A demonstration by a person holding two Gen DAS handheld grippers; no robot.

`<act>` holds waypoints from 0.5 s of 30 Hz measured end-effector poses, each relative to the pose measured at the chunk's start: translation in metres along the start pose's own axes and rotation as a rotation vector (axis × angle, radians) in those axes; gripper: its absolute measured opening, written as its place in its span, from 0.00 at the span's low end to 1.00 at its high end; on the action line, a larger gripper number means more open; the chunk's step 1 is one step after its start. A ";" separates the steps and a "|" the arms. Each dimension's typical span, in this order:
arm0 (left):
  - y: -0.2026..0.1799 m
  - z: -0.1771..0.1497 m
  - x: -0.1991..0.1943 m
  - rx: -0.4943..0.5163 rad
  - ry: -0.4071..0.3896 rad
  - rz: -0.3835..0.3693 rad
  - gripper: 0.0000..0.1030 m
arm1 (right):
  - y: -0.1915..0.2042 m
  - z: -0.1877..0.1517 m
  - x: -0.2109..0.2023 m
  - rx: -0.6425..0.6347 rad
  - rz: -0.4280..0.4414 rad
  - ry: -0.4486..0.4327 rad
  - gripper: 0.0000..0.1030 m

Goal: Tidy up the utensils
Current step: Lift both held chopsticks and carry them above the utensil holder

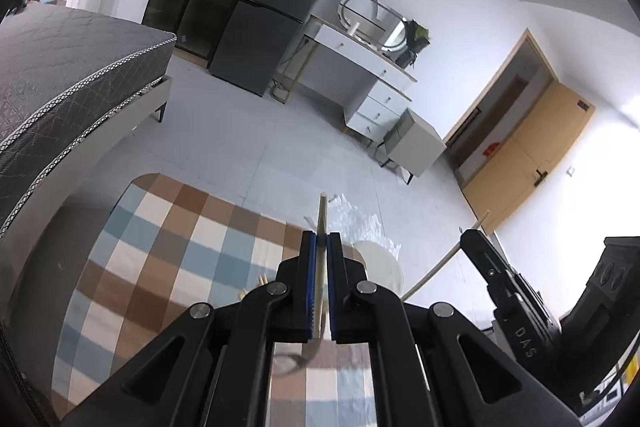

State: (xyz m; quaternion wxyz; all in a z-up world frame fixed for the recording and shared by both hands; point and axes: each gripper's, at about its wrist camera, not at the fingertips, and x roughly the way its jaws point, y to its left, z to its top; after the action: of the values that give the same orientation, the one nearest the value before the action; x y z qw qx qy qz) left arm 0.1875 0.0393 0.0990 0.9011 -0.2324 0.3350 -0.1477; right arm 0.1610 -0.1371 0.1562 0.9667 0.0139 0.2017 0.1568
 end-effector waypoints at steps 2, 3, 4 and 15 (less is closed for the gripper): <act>0.007 0.003 0.009 -0.011 -0.002 0.006 0.01 | 0.002 0.001 0.006 -0.005 0.009 -0.002 0.04; 0.009 0.004 0.011 -0.015 -0.004 0.008 0.01 | 0.004 0.002 0.012 -0.014 0.012 -0.004 0.04; 0.015 0.003 0.015 -0.026 -0.008 0.007 0.01 | 0.006 0.003 0.018 -0.020 0.017 -0.003 0.04; 0.032 -0.004 0.035 -0.043 -0.001 -0.001 0.01 | 0.025 -0.020 0.070 -0.085 0.052 0.058 0.04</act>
State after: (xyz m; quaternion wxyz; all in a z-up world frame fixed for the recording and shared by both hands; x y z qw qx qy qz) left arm 0.2140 0.0498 0.0608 0.8960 -0.2519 0.3376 -0.1407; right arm 0.2070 -0.0928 0.1131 0.9558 -0.0264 0.2224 0.1906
